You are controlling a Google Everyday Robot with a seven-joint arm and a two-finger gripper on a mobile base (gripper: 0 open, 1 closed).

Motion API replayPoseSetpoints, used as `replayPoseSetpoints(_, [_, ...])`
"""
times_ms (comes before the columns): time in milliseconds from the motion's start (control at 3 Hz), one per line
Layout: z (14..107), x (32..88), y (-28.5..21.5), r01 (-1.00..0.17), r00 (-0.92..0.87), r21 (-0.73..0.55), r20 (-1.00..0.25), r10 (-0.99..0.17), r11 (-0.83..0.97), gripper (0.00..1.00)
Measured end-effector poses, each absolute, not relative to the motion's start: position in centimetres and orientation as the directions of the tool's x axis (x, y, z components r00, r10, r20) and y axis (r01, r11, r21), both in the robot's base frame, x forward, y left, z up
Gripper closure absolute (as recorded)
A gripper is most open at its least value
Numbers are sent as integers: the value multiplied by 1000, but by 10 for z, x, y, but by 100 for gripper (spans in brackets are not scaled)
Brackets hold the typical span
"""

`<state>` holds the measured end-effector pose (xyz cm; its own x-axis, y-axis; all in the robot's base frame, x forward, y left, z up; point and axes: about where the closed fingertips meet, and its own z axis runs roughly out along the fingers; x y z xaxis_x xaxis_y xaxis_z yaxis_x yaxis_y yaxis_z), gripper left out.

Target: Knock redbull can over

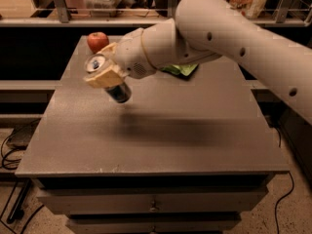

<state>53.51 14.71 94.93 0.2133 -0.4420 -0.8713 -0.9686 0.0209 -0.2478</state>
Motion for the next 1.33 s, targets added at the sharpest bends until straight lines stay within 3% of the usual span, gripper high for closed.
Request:
replayPoseSetpoints(333, [948,557,116,-947,254,-322,-755,-604,4,83])
replayPoseSetpoints(667, [930,572,104,-941,264,-337,-665,-699,-35,59])
replayPoseSetpoints(1333, [897,588,125,-968,199,-247,-650,-734,-45,12])
